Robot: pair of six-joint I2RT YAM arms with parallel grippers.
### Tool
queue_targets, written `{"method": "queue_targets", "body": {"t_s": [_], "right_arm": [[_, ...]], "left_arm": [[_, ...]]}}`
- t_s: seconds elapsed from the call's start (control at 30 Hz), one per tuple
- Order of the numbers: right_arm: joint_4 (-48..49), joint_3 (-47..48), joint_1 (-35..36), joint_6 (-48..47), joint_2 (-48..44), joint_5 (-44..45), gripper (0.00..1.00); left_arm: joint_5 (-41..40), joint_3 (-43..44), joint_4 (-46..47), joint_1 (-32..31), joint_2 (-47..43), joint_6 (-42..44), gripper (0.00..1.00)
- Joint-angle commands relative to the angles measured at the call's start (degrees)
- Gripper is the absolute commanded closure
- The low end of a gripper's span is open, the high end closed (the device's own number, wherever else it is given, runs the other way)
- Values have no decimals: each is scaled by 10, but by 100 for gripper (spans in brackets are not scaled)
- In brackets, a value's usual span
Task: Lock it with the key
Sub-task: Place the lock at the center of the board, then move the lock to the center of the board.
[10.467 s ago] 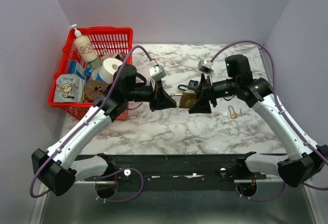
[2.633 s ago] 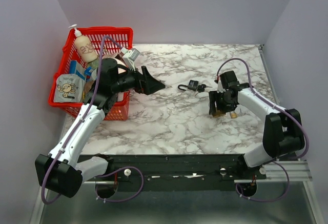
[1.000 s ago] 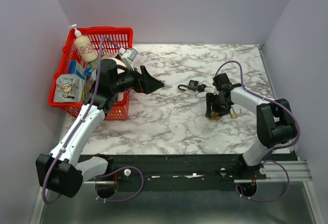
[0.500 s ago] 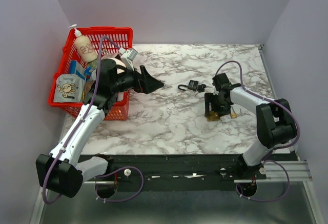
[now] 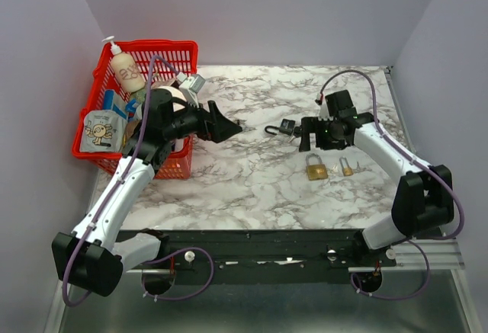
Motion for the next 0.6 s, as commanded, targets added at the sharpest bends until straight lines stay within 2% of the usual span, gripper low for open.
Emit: {"method": "queue_targets", "body": {"t_s": [0.0,0.1,0.2,0.33,0.4,0.47,0.57], "right_arm": [[-3,63,5,-125,-21,-61,0],[0,115,5,-201,-11,-88,0],[-3,176,5,-231,19,-104,0],[-26,246,10,-251,70,-152,0],[-31,294,22,-283,106,-162,0],[-55,345,51,-291,162,-155,0],[-57,434,83,-246,215,-148,0]], "left_arm": [[3,23,-14,7,-13,31,1],[-16,27,-10,8,-17,43,1],[-41,42,-37,8,-11,90,1],[-46,150,-152,8,54,175,1],[-33,178,-190,11,77,218,1],[-25,184,-168,16,74,221,1],[-54,172,-137,22,67,187,1]]}}
